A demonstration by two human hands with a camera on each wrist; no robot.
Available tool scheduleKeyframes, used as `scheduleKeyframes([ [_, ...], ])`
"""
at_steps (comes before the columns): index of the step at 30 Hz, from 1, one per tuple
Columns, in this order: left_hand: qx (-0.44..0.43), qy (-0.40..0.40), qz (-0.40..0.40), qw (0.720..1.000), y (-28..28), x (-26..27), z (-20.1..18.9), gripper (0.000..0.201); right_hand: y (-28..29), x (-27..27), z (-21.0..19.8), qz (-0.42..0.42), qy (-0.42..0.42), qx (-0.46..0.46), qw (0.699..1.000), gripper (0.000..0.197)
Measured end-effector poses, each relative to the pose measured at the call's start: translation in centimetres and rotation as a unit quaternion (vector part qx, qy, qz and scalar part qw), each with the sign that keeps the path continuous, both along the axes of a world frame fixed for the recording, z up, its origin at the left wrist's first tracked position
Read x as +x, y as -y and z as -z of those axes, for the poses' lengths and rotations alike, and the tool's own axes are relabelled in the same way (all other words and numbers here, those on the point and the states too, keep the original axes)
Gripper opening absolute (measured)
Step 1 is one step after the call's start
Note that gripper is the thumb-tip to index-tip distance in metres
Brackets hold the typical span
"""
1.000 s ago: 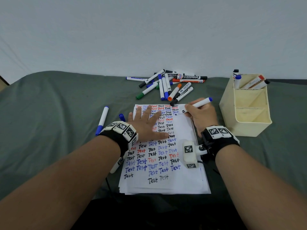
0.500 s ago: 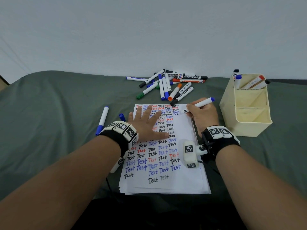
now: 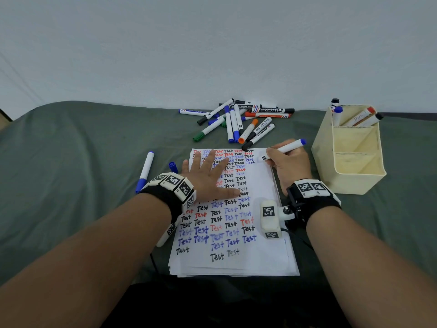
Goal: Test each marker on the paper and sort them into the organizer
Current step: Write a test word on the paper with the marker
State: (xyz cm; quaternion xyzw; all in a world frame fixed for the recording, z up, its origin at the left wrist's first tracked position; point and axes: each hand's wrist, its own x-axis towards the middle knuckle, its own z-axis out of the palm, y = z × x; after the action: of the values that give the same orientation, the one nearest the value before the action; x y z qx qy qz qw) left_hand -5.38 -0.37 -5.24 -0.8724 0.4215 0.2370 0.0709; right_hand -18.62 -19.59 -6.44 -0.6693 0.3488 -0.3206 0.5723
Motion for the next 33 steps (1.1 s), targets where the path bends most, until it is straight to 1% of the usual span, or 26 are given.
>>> scheduleKeyframes([
  [4, 0.003, 0.001, 0.000, 1.000, 0.0, 0.0, -0.1, 0.117, 0.0, -0.1, -0.1, -0.006, -0.005, -0.003, 1.000, 0.012],
  [8, 0.002, -0.004, 0.000, 1.000, 0.0, -0.2, -0.2, 0.120, -0.2, -0.3, -0.2, -0.006, 0.010, 0.010, 1.000, 0.012],
  [13, 0.001, -0.004, 0.000, 1.000, -0.1, -0.1, -0.1, 0.115, -0.1, -0.2, -0.1, -0.007, 0.000, 0.000, 1.000, 0.013],
  [18, 0.004, -0.004, 0.001, 1.000, -0.1, 0.0, 0.0, 0.115, 0.0, -0.2, 0.0, -0.001, 0.012, 0.008, 1.000, 0.011],
  [20, 0.001, -0.007, 0.000, 1.000, -0.1, 0.1, -0.1, 0.117, 0.0, -0.2, 0.1, 0.005, 0.034, 0.035, 0.999, 0.008],
  [22, 0.000, -0.009, 0.001, 1.000, -0.1, 0.1, -0.1, 0.121, -0.1, -0.3, 0.1, 0.012, 0.079, 0.082, 0.993, 0.008],
  [25, 0.000, -0.008, 0.001, 1.000, -0.1, 0.1, -0.1, 0.124, -0.4, -0.7, 0.1, 0.005, 0.125, 0.131, 0.983, 0.018],
  [27, 0.000, -0.008, 0.002, 1.000, 0.0, 0.1, 0.0, 0.125, -1.0, -1.2, -0.1, -0.010, 0.150, 0.156, 0.976, 0.021],
  [31, -0.003, -0.005, 0.003, 1.000, 0.0, 0.2, 0.0, 0.126, -2.5, -2.2, -0.6, -0.045, 0.202, 0.220, 0.953, 0.012],
  [33, -0.004, -0.001, 0.005, 1.000, 0.0, 0.2, 0.1, 0.127, -3.2, -2.6, -0.8, -0.061, 0.214, 0.253, 0.941, 0.010],
])
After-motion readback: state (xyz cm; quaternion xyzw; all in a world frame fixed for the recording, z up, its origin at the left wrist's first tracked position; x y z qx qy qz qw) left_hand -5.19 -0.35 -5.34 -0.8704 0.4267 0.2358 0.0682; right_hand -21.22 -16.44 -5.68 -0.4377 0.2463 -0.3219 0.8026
